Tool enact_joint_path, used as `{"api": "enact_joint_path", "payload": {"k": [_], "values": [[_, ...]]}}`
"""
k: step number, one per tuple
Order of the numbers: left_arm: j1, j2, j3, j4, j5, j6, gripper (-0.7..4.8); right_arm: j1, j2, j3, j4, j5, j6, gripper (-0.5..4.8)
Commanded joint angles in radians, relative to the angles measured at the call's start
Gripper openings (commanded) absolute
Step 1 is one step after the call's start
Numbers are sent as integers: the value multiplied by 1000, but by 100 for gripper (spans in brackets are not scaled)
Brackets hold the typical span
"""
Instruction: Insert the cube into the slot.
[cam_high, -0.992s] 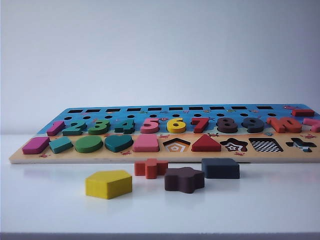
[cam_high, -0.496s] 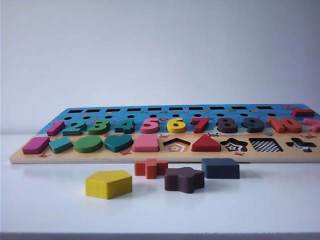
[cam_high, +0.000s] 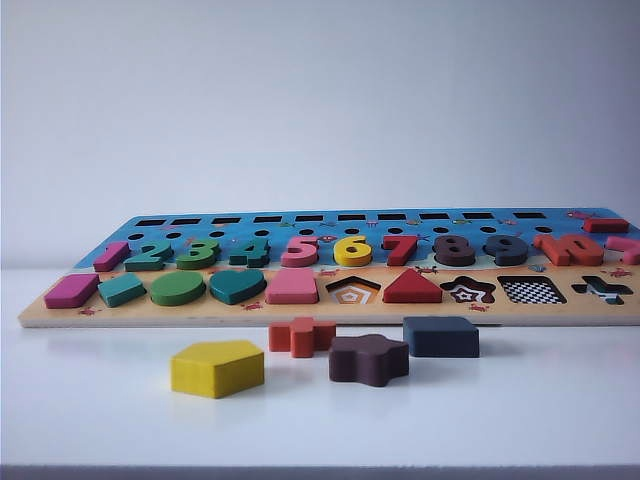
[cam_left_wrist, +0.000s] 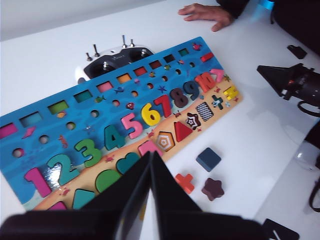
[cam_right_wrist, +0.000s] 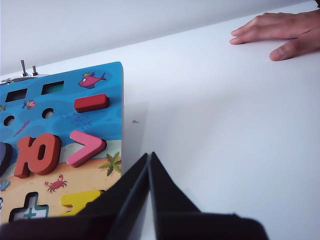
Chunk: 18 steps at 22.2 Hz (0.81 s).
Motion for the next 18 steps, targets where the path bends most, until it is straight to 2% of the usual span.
{"api": "enact_joint_path", "payload": {"k": [1, 5, 9, 12, 15, 18], "values": [[-5, 13, 7, 13, 122, -24, 10, -1, -3, -5, -28, 10, -3, 0], [-5, 15, 6, 6, 144, -31, 10, -1, -3, 0, -33, 10, 17, 43], [-3, 29, 6, -11, 166, -48, 10, -1, -3, 69, -108, 24, 50, 93], [-3, 39, 6, -13, 163, -48, 10, -1, -3, 133, -106, 31, 112, 106], [5, 48, 2, -14, 158, -47, 10, -1, -3, 261, -115, 37, 132, 119], [25, 53, -17, -15, 158, -44, 10, -1, 2, 407, -203, 26, 132, 122]]}}
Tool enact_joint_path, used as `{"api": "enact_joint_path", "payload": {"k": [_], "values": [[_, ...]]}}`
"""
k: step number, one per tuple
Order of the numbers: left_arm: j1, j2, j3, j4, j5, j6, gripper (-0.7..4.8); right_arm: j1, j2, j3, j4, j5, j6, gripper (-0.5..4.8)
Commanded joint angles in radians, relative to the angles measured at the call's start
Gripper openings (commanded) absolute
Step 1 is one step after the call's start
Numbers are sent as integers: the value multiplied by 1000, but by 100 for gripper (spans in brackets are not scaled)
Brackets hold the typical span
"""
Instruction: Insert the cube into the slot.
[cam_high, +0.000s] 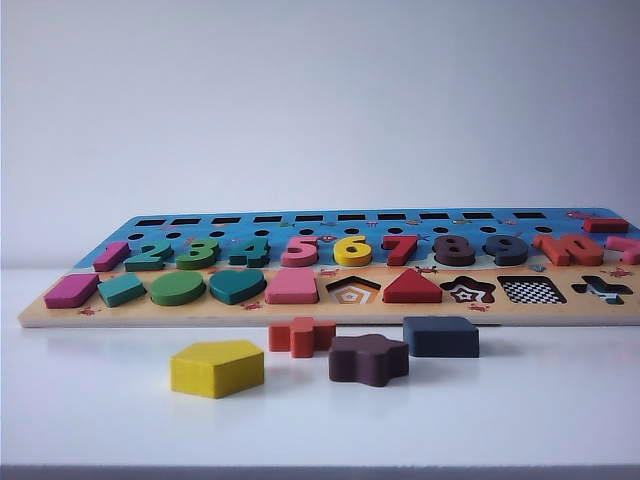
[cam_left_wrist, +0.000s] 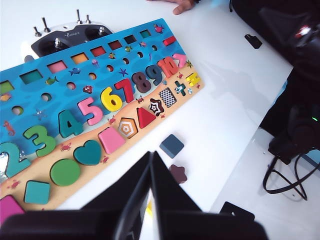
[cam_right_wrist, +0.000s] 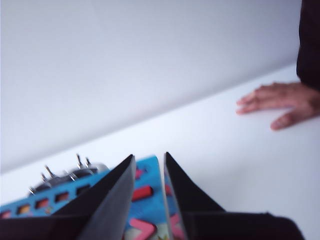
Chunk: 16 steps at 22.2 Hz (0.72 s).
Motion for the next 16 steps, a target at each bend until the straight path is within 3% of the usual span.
{"api": "enact_joint_path", "payload": {"k": [1, 7, 16], "values": [[12, 3, -20, 4, 3, 10, 10, -1, 8, 122, -101, -13, 3, 122], [13, 3, -31, 4, 6, 24, 10, 0, 189, 481, -415, -127, -39, 123], [13, 1, -31, 4, 6, 24, 10, 3, 695, 971, -956, -323, -84, 122]]}}
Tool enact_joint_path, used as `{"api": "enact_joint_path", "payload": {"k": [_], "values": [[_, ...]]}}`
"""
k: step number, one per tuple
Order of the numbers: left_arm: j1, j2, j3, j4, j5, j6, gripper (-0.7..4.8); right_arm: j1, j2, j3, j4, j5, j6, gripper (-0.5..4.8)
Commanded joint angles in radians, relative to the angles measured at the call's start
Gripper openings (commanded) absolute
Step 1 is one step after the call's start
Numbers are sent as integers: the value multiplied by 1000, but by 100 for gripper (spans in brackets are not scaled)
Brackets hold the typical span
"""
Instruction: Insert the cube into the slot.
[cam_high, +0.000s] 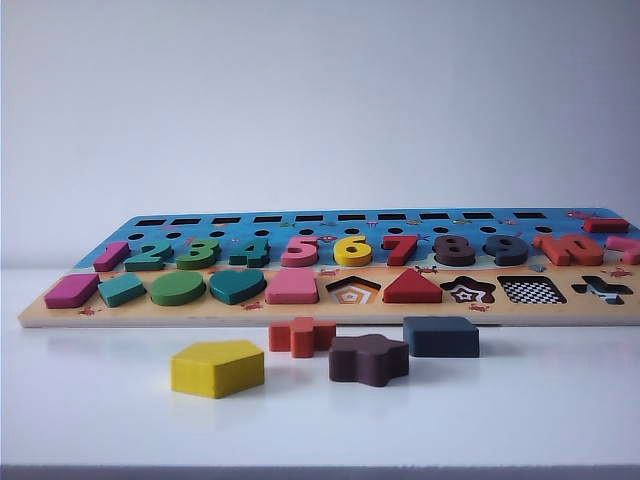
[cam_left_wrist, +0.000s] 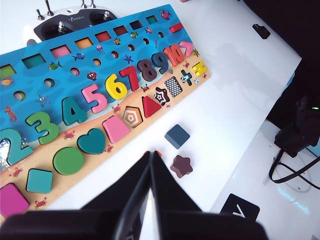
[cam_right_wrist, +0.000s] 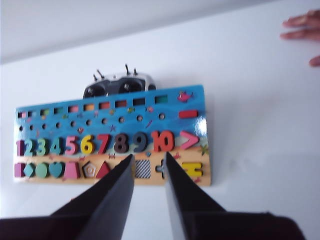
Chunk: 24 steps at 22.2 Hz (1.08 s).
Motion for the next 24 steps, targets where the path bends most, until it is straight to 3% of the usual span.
{"api": "enact_joint_path", "payload": {"k": [1, 5, 9, 12, 14, 18, 24], "values": [[-1, 0, 2, 11, 5, 7, 10, 3, 113, 78, -164, -69, -16, 122], [-1, -1, 2, 11, 5, 7, 10, 84, 255, 111, -225, -216, 33, 116], [-1, -1, 2, 12, 5, 7, 10, 228, 348, 110, -225, -225, 84, 113], [-1, -1, 2, 12, 5, 7, 10, 346, 432, 111, -221, -161, 112, 113], [-1, -1, 2, 12, 5, 7, 10, 407, 492, 111, -211, -132, 149, 146], [-1, -1, 2, 12, 5, 7, 10, 491, 593, 109, -77, -62, 222, 355], [-1, -1, 2, 12, 5, 7, 10, 552, 735, 109, -148, -49, 286, 366]]}}
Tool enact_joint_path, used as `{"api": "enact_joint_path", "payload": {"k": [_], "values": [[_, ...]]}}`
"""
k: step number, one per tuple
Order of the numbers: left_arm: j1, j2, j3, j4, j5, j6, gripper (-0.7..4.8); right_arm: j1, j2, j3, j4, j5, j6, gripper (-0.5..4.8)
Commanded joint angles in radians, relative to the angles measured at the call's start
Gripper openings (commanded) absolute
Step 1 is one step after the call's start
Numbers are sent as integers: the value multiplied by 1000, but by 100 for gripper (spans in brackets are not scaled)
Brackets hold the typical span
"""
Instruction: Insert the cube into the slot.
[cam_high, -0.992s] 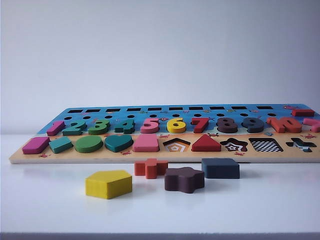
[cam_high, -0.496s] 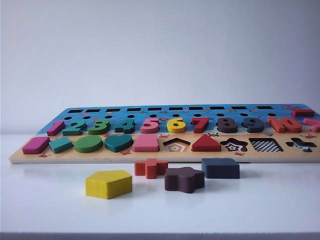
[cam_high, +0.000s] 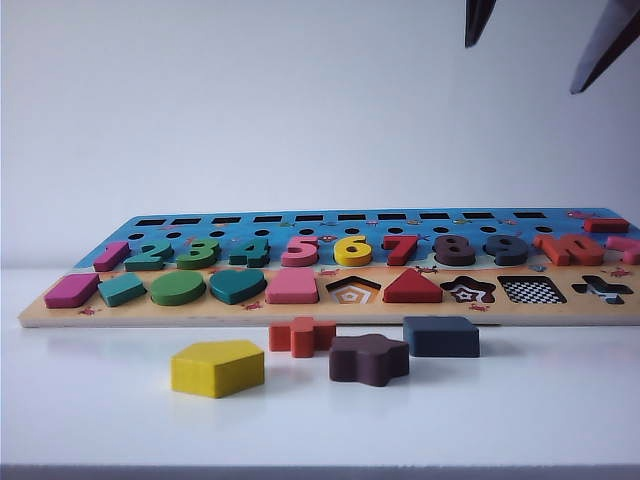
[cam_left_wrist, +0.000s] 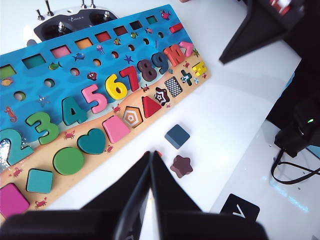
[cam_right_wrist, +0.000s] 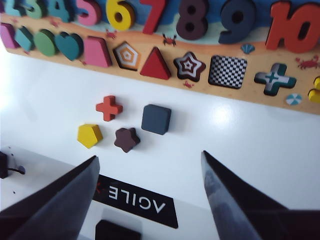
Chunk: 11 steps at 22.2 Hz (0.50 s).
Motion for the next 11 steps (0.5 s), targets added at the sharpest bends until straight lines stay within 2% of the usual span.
{"api": "enact_joint_path", "payload": {"k": [1, 5, 11], "values": [[-1, 0, 3, 12, 5, 6, 10, 58, 69, 2, -51, 11, 13, 363], [-1, 0, 3, 12, 5, 6, 10, 164, 152, 2, -5, 60, 45, 318], [-1, 0, 3, 12, 5, 6, 10, 193, 229, 2, 89, 71, 93, 280]]}}
